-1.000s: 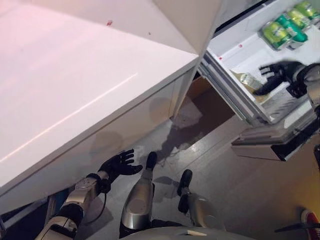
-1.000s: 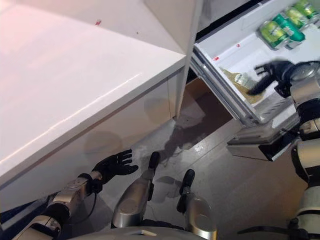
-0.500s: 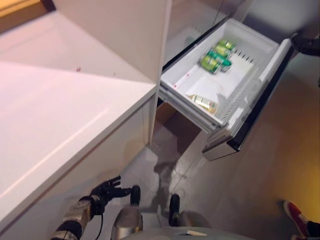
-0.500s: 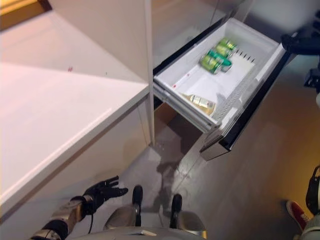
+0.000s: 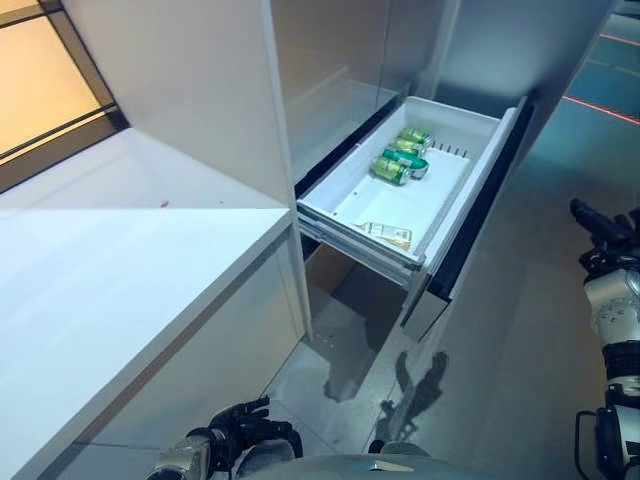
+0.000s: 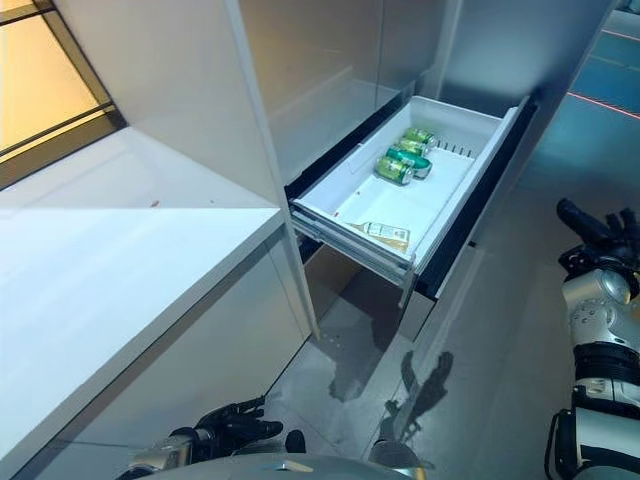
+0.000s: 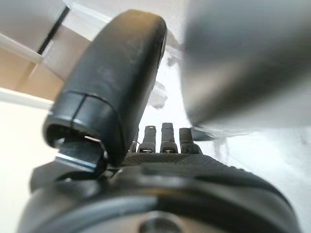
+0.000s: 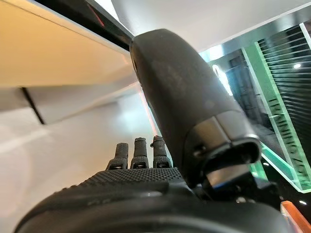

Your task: Put drinks into fridge and close the fridge

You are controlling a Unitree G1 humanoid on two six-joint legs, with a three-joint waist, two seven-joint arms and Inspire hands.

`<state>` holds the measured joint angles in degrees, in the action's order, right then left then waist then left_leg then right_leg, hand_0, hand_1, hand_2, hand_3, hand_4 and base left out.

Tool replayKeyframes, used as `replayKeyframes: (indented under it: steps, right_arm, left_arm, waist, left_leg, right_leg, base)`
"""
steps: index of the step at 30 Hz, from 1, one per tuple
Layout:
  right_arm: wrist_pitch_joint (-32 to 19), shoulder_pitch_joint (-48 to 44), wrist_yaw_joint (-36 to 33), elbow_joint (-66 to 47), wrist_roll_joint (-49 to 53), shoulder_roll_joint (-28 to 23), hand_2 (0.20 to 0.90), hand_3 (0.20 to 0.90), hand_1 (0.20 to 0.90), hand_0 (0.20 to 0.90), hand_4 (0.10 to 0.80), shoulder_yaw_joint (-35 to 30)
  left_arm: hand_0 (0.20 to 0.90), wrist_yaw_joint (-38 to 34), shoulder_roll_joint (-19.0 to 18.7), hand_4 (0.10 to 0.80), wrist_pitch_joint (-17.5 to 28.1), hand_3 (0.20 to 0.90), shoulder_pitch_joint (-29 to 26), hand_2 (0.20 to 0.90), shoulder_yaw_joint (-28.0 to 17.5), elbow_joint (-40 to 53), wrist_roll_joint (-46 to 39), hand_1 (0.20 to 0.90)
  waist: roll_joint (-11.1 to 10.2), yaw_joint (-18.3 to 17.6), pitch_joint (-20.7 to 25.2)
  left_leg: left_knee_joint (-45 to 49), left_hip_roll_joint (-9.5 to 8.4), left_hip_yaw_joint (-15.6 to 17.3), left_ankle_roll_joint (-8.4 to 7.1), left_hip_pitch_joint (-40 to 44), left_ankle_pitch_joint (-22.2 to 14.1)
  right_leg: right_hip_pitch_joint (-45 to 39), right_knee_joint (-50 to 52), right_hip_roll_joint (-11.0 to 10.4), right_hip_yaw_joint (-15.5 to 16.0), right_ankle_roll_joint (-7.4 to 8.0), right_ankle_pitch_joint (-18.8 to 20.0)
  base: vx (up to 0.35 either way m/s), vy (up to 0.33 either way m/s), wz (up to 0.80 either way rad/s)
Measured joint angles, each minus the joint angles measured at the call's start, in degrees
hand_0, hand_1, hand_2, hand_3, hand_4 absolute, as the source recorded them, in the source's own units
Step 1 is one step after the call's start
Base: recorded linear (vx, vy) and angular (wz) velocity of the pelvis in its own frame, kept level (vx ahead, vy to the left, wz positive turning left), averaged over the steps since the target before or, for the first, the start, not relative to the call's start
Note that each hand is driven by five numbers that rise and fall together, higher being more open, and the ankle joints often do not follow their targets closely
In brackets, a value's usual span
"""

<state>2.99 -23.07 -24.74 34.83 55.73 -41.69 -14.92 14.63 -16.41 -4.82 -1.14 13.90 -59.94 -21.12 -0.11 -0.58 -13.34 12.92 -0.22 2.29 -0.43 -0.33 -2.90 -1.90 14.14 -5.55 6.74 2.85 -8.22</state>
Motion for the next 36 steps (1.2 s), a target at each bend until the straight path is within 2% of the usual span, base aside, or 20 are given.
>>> replayKeyframes:
  steps: [4, 8, 13, 17, 18, 19, 24, 29, 36]
  right_arm:
    - [0.06, -5.07, 2.25, 2.59, 3.72, -0.25, 0.900, 0.900, 0.900, 0.900, 0.800, 0.20]
    - [1.73, -9.55, 4.50, 6.11, 8.68, -0.20, 0.900, 0.900, 0.900, 0.900, 0.800, 2.29]
    - [1.03, -15.19, 7.13, 7.68, 11.76, -1.94, 0.900, 0.900, 0.900, 0.900, 0.800, 2.44]
    - [1.08, -17.02, 11.23, 7.94, 12.85, -2.22, 0.900, 0.900, 0.900, 0.900, 0.800, 3.05]
    - [1.02, -17.91, 12.31, 7.95, 12.82, -2.61, 0.900, 0.900, 0.900, 0.900, 0.800, 4.02]
    - [0.97, -18.48, 13.65, 8.09, 12.82, -3.01, 0.900, 0.900, 0.900, 0.900, 0.800, 4.75]
    - [0.15, -18.46, 19.06, 8.14, 12.33, -3.56, 0.900, 0.900, 0.900, 0.900, 0.800, 6.88]
    - [-0.61, -18.58, 23.44, 8.13, 11.56, -4.50, 0.900, 0.900, 0.900, 0.900, 0.800, 9.64]
    - [-1.48, -22.60, 24.03, 9.64, 6.79, -4.86, 0.900, 0.900, 0.900, 0.900, 0.800, 14.02]
  left_arm:
    - [0.900, -1.16, -0.32, 0.800, 0.22, 0.900, -3.18, 0.900, 0.10, 2.42, -3.02, 0.900]
    - [0.900, -2.09, -0.29, 0.800, 0.69, 0.900, -5.80, 0.900, 0.09, 3.67, -6.00, 0.900]
    - [0.900, -2.51, -0.31, 0.800, 2.57, 0.900, -6.97, 0.900, -0.52, 5.38, -8.26, 0.900]
    - [0.900, -2.56, -0.07, 0.800, 2.84, 0.900, -7.08, 0.900, -0.76, 6.43, -9.29, 0.900]
    - [0.900, -2.47, 0.30, 0.800, 3.07, 0.900, -6.94, 0.900, -0.75, 6.70, -9.86, 0.900]
    - [0.900, -2.53, 0.62, 0.800, 3.64, 0.900, -7.10, 0.900, -0.81, 6.88, -10.30, 0.900]
    - [0.900, -2.53, 0.74, 0.800, 4.34, 0.900, -6.95, 0.900, -0.73, 6.94, -10.96, 0.900]
    - [0.900, -2.39, 0.84, 0.800, 5.07, 0.900, -6.72, 0.900, -0.65, 7.16, -11.11, 0.900]
    - [0.900, -1.81, 1.42, 0.800, 5.07, 0.900, -6.55, 0.900, -0.67, 7.25, -11.00, 0.900]
  waist:
    - [0.24, 2.41, -4.82]
    - [0.62, 4.30, -8.52]
    - [1.26, 4.09, -12.20]
    - [1.69, 4.33, -13.12]
    - [1.90, 4.34, -13.18]
    - [2.12, 4.67, -13.50]
    - [2.21, 4.69, -13.57]
    - [2.28, 4.95, -13.69]
    - [3.06, 6.74, -14.60]
  left_leg:
    - [12.06, -1.25, -1.00, 0.74, -9.79, -3.82]
    - [19.79, -1.96, -1.62, 1.52, -16.97, -5.53]
    - [24.08, -2.50, -1.65, 1.95, -21.83, -5.78]
    - [25.46, -3.25, -2.30, 1.87, -23.76, -5.83]
    - [26.03, -3.87, -3.25, 1.97, -24.71, -5.59]
    - [26.31, -3.87, -3.53, 1.65, -25.32, -5.27]
    - [25.55, -3.91, -4.20, 1.51, -26.10, -5.14]
    - [24.33, -3.98, -5.82, 0.35, -26.37, -3.66]
    - [19.77, -4.96, -8.86, -0.64, -23.59, -1.55]
  right_leg:
    - [9.56, 13.41, -2.16, -0.03, 0.10, -4.67]
    - [16.03, 21.11, -3.57, 0.01, 0.35, -6.60]
    - [20.84, 26.01, -4.55, -0.38, 0.13, -7.02]
    - [23.20, 27.26, -4.97, -0.40, 0.07, -7.09]
    - [24.39, 28.66, -4.80, -0.85, -0.46, -7.10]
    - [24.96, 29.16, -4.52, -1.09, 0.02, -7.41]
    - [25.71, 28.93, -4.30, -0.47, -0.46, -7.13]
    - [25.55, 28.57, -4.30, 1.27, -1.19, -7.52]
    - [22.22, 26.20, -5.22, 4.85, -2.17, -7.72]
  base:
    - [-0.217, 0.030, 0.18]
    - [-0.162, 0.036, 0.14]
    - [-0.072, 0.050, 0.03]
    - [0.016, 0.082, 0.02]
    - [0.081, 0.043, -0.16]
    - [0.003, 0.063, -0.13]
    - [0.014, 0.057, 0.03]
    - [0.044, 0.039, 0.12]
    - [0.115, 0.013, 0.24]
